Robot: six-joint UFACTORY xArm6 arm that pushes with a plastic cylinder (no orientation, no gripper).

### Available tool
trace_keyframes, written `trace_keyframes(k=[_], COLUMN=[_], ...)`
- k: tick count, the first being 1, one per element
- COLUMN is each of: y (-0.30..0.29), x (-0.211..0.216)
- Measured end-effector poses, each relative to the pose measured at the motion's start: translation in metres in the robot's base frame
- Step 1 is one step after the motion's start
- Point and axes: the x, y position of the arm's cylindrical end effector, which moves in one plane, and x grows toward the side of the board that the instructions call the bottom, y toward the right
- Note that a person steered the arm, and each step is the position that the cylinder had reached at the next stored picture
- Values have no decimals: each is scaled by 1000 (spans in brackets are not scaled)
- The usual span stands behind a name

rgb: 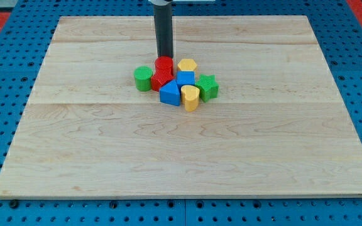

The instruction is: Push the yellow hexagon to the top left a bit

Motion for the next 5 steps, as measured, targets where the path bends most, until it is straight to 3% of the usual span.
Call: trace_keyframes(k=[2,3,4,5], y=[3,46,137,135], x=[19,-15,-3,68])
